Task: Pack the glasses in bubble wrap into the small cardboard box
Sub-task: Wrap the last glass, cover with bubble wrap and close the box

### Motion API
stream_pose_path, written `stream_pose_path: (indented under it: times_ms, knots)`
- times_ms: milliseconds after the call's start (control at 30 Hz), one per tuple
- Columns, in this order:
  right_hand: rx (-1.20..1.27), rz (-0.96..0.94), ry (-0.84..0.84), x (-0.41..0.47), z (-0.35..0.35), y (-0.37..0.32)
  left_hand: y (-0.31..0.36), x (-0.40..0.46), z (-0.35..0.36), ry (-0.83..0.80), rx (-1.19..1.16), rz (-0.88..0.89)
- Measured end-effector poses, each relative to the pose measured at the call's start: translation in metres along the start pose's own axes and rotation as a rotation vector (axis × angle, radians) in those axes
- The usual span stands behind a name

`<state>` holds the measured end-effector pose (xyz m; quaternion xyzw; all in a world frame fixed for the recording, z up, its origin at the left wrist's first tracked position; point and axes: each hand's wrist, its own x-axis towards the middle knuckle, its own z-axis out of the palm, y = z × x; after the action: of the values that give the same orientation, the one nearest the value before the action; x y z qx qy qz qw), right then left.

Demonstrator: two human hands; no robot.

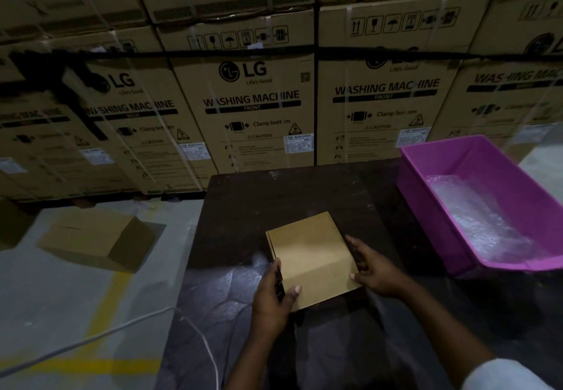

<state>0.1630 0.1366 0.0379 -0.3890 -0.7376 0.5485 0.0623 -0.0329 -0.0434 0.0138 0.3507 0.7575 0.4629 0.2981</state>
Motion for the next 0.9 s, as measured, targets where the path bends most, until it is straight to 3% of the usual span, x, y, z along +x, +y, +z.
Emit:
stream_pose_path:
  times_ms: [167,267,433,600,767,900]
  knots:
    - [-0.262,-0.009,-0.028,0.007,-0.001,-0.012,0.000,0.007,-0.004,-0.051,0.040,-0.026]
    - [-0.271,0.008,-0.026,0.004,0.001,-0.014,-0.006,0.009,-0.003,-0.032,0.061,-0.032]
    - [-0.146,0.013,0.036,0.003,0.005,-0.008,-0.010,0.009,0.001,0.010,0.104,-0.019]
    - [0.064,0.168,0.172,0.001,0.010,0.004,-0.014,0.011,0.002,0.022,0.084,-0.014]
    - [0.416,0.375,0.100,0.004,0.013,-0.008,-0.013,0.011,0.001,0.003,0.051,-0.025]
    - [0.545,0.448,0.055,-0.001,0.009,-0.010,-0.011,0.012,0.000,-0.012,0.017,-0.027]
